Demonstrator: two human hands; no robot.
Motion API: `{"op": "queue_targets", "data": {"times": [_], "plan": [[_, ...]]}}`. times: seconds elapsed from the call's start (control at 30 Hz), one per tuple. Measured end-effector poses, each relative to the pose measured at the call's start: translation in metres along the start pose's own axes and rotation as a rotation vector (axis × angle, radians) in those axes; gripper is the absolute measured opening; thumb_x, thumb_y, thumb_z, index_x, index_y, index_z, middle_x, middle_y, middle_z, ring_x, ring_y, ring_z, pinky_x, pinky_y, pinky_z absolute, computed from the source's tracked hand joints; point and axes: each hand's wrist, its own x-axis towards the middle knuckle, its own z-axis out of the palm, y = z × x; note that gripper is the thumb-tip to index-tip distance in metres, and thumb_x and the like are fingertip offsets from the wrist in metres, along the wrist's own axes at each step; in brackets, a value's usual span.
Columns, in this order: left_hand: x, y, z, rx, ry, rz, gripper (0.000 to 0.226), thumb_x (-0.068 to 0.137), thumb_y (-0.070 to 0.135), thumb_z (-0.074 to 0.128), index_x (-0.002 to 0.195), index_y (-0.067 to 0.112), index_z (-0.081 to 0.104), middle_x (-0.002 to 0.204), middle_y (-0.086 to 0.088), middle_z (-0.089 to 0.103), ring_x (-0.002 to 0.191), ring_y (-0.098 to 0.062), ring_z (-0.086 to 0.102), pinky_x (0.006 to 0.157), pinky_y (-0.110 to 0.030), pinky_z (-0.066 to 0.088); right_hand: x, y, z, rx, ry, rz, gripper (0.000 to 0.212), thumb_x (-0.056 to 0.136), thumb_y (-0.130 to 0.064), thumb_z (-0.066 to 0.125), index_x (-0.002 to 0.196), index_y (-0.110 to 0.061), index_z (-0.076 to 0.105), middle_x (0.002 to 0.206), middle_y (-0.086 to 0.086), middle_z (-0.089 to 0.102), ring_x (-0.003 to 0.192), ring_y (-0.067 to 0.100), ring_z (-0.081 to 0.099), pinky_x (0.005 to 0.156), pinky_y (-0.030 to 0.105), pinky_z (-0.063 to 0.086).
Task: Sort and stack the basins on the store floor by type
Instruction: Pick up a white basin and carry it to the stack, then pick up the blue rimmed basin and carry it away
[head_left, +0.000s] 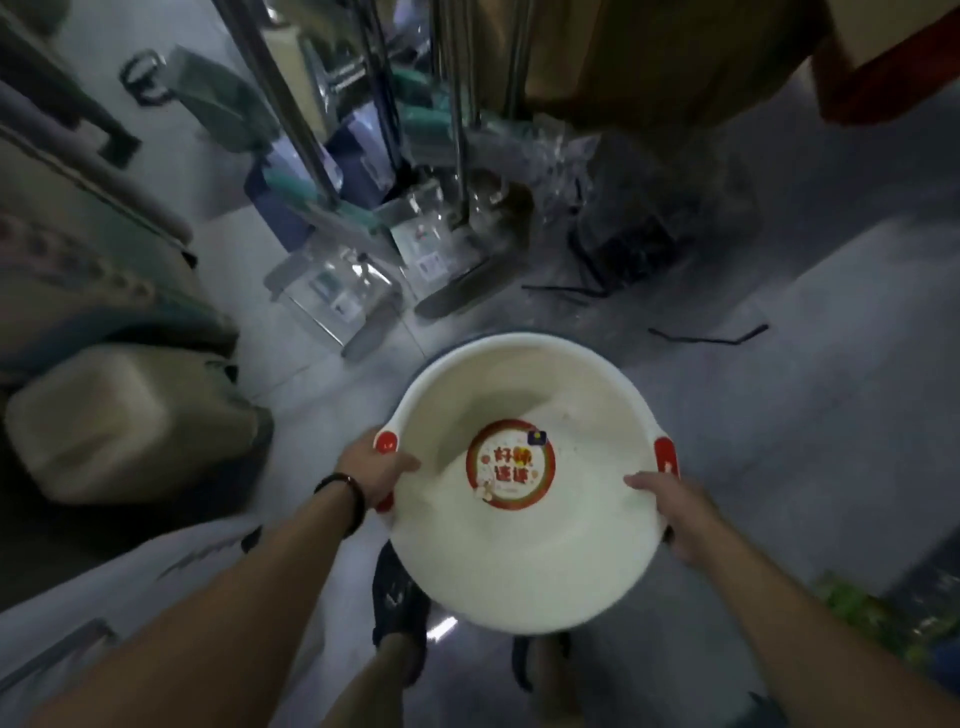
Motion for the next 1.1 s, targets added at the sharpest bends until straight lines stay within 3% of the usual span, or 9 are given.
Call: {"op": "queue_targets", "data": {"times": [0.1, 0.2, 0.33, 0.47, 0.57, 0.7, 0.77, 0.9, 1.1], "plan": [[0.041, -0.010, 0.013, 0.034, 0.054, -0.036, 0.031, 0.081, 0.019, 0.079, 0.109, 0.018, 0.067, 0.097, -0.008, 0.071, 0.088, -0.031, 0.069, 0.080, -0.046, 0.063, 0.042, -0.005, 0.023, -0.040, 0.018, -0.013, 0.033, 0.078, -0.015, 0.085, 0.108, -0.005, 0.076, 0.099, 0.014, 0.082, 0.092, 0.037, 0.078, 0.088, 0.055, 0.064], [0.072, -0.022, 0.028, 0.059, 0.098, -0.051, 0.025, 0.086, 0.023, 0.077, 0.108, 0.016, 0.066, 0.092, -0.008, 0.068, 0.079, -0.027, 0.066, 0.064, -0.034, 0.057, 0.077, -0.008, 0.043, -0.063, -0.007, -0.042, 0.029, 0.082, -0.016, 0.080, 0.110, -0.015, 0.074, 0.101, 0.008, 0.082, 0.092, 0.031, 0.077, 0.079, 0.043, 0.063], [0.096, -0.031, 0.048, 0.105, 0.118, -0.068, 0.043, 0.088, 0.039, 0.076, 0.120, 0.014, 0.061, 0.106, -0.009, 0.067, 0.075, -0.021, 0.063, 0.054, -0.028, 0.049, 0.097, -0.009, 0.057, -0.120, -0.040, -0.062, 0.027, 0.087, -0.015, 0.074, 0.112, -0.026, 0.071, 0.111, 0.004, 0.080, 0.101, 0.029, 0.075, 0.090, 0.051, 0.063], [0.097, -0.033, 0.049, 0.089, -0.029, -0.157, 0.051, 0.093, 0.032, 0.072, 0.134, 0.015, 0.048, 0.110, -0.009, 0.061, 0.084, -0.024, 0.061, 0.072, -0.040, 0.060, 0.078, -0.016, 0.057, -0.206, 0.009, -0.073, 0.019, 0.090, -0.019, 0.072, 0.107, -0.028, 0.070, 0.113, 0.002, 0.077, 0.101, 0.027, 0.072, 0.091, 0.048, 0.061], [0.080, -0.033, 0.034, 0.087, -0.121, -0.210, 0.051, 0.096, 0.031, 0.069, 0.138, 0.014, 0.048, 0.097, -0.004, 0.058, 0.098, -0.028, 0.064, 0.086, -0.046, 0.061, 0.044, -0.025, 0.059, -0.431, 0.009, -0.132, 0.034, 0.095, -0.018, 0.067, 0.128, -0.023, 0.067, 0.113, 0.002, 0.073, 0.096, 0.024, 0.067, 0.080, 0.035, 0.055], [0.035, -0.034, 0.001, 0.168, -0.129, -0.119, 0.071, 0.090, 0.043, 0.073, 0.150, 0.016, 0.046, 0.126, -0.010, 0.066, 0.111, -0.030, 0.065, 0.097, -0.045, 0.057, -0.020, -0.046, 0.074, -0.780, -0.027, -0.198, 0.060, 0.097, -0.023, 0.066, 0.154, -0.011, 0.050, 0.145, 0.013, 0.061, 0.127, 0.035, 0.060, 0.099, 0.034, 0.047], [-0.001, -0.032, -0.020, 0.187, -0.178, -0.099, 0.057, 0.093, 0.047, 0.068, 0.141, 0.019, 0.056, 0.127, -0.008, 0.066, 0.108, -0.026, 0.066, 0.094, -0.043, 0.058, -0.061, -0.059, 0.087, -0.866, -0.086, -0.206, 0.058, 0.098, -0.029, 0.067, 0.150, -0.008, 0.054, 0.149, 0.015, 0.058, 0.132, 0.034, 0.058, 0.103, 0.034, 0.047], [-0.084, -0.020, -0.071, 0.227, -0.273, -0.071, 0.040, 0.094, 0.048, 0.062, 0.127, 0.024, 0.066, 0.117, -0.004, 0.071, 0.098, -0.024, 0.072, 0.072, -0.032, 0.059, -0.162, -0.092, 0.119, -1.056, -0.267, -0.331, 0.038, 0.099, -0.042, 0.067, 0.129, -0.018, 0.069, 0.131, 0.006, 0.068, 0.118, 0.027, 0.063, 0.095, 0.034, 0.050], [-0.221, -0.014, -0.180, 0.236, -0.065, 0.056, 0.039, 0.097, 0.051, 0.060, 0.126, 0.027, 0.067, 0.127, 0.002, 0.067, 0.110, -0.018, 0.063, 0.094, -0.032, 0.052, -0.325, -0.119, 0.185, -1.239, -0.396, -0.653, 0.024, 0.097, -0.042, 0.060, 0.105, -0.023, 0.073, 0.104, 0.002, 0.077, 0.100, 0.027, 0.069, 0.075, 0.032, 0.047]]}}
